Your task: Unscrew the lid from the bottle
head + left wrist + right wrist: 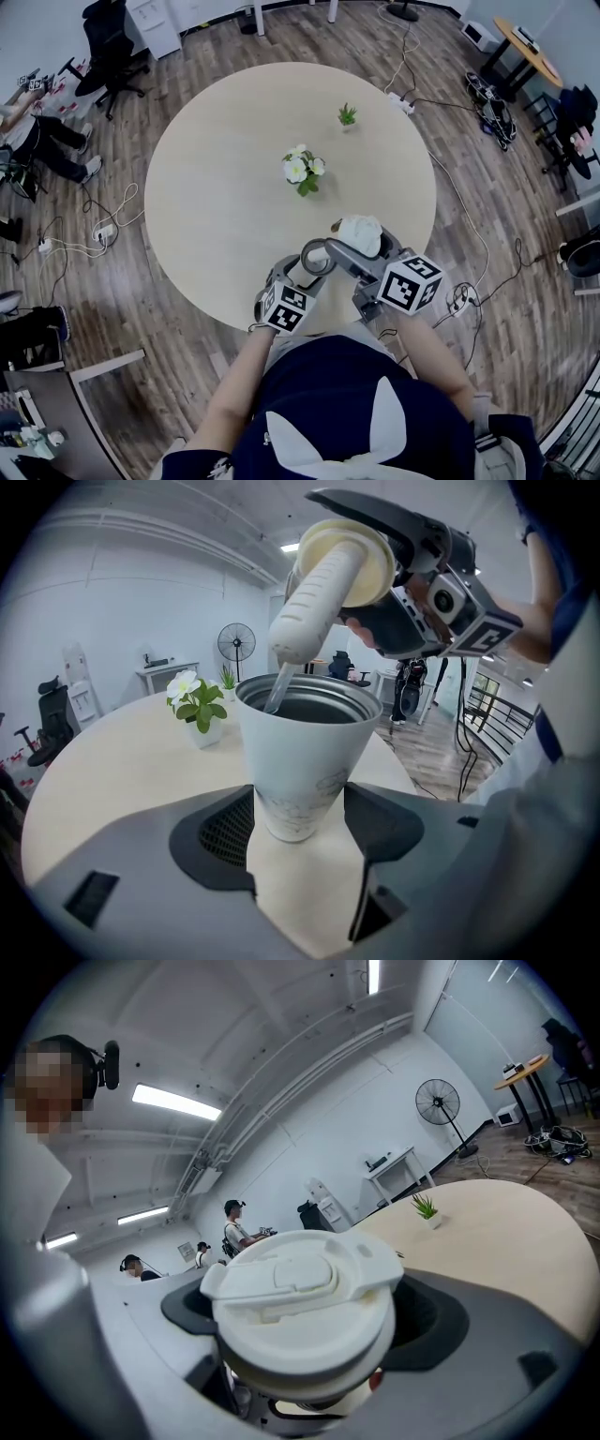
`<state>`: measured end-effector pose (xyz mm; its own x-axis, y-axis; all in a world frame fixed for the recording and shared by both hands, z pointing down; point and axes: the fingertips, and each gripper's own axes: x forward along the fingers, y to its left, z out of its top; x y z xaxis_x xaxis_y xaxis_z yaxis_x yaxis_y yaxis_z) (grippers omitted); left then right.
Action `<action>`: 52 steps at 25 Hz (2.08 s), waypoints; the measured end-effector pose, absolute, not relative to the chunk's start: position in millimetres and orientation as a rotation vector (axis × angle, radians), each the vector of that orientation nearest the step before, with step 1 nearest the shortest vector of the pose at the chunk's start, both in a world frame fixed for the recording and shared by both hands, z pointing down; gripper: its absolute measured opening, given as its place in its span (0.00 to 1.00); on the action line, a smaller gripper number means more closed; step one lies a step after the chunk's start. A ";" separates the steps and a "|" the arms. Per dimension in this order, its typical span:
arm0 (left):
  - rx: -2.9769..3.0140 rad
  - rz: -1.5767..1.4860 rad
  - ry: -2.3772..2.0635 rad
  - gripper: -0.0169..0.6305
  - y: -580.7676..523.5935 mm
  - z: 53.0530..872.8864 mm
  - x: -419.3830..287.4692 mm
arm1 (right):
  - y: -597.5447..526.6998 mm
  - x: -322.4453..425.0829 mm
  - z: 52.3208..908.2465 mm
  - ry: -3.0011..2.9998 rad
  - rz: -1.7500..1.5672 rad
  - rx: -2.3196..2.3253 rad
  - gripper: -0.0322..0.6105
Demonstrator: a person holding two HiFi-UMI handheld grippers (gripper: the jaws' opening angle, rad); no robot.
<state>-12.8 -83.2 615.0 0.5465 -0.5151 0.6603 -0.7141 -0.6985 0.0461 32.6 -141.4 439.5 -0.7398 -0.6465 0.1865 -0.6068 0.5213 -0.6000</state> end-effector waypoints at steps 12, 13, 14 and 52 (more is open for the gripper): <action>2.471 0.878 -1.085 0.38 -71.9 603.0 -20.1 | -133.0 47.1 433.8 2.611 -1.071 -1.090 0.81; 2.471 0.872 -1.094 0.36 -70.5 601.8 -19.9 | -132.7 49.4 433.8 2.601 -1.075 -1.093 0.81; 2.472 0.864 -1.104 0.34 -69.5 599.8 -19.9 | -132.6 51.4 433.2 2.592 -1.077 -1.095 0.81; 2.500 0.600 -1.359 0.07 -66.6 511.8 -58.4 | -113.2 54.0 405.1 2.665 -0.887 -1.091 0.80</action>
